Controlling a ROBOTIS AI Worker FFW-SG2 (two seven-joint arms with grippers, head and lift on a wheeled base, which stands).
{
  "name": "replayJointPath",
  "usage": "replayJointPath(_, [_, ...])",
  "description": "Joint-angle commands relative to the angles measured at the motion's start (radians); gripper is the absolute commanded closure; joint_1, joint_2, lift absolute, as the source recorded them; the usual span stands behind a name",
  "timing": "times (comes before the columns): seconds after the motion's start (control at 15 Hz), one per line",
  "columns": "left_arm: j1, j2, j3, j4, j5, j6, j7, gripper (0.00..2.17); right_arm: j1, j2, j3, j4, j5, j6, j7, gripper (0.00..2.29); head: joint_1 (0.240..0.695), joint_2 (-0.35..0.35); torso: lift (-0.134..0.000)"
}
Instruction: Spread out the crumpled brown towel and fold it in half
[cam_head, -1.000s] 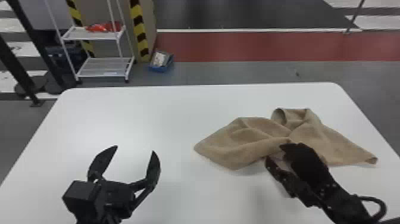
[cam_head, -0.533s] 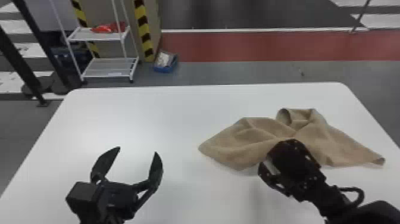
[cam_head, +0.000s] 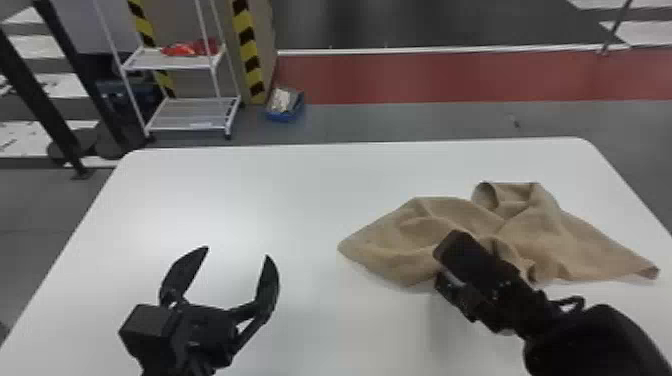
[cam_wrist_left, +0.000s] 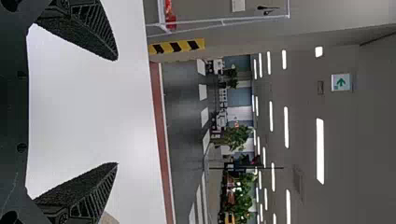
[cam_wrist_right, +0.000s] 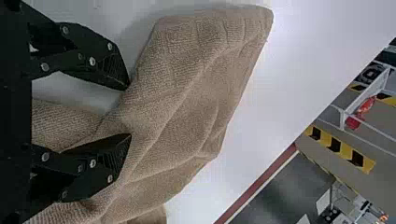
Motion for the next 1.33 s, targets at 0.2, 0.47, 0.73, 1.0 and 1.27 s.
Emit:
replayJointPath(0.2, [-0.006, 0.0, -0.002, 0.0, 0.0, 0.006, -0.003, 0.07, -0.002, 0.001, -0.023, -0.074, -0.042, 0.09, 0.061, 2.02, 0.695, 0.066, -0.125])
replayJointPath(0.47, [-0.003, 0.0, -0.001, -0.007, 0.0, 0.009, -0.001, 0.07, -0.002, 0.01, -0.099, -0.202, -0.256, 0.154, 0.071, 2.01, 0.695, 0.07, -0.125])
replayJointPath(0.73, [-0.003, 0.0, 0.001, -0.009, 0.0, 0.009, -0.001, 0.07, -0.071, 0.059, -0.196, -0.236, -0.519, 0.274, 0.044, 2.02, 0.695, 0.094, -0.125])
replayJointPath(1.0, [0.002, 0.0, -0.002, -0.01, 0.0, 0.006, 0.0, 0.07, -0.21, 0.084, -0.282, -0.037, -0.768, 0.255, -0.131, 2.01, 0.695, 0.102, -0.125])
replayJointPath(1.27, [0.011, 0.002, 0.01, -0.006, -0.002, -0.009, 0.002, 0.07, -0.224, 0.084, -0.294, 0.137, -0.765, 0.216, -0.3, 1.99, 0.695, 0.066, -0.125])
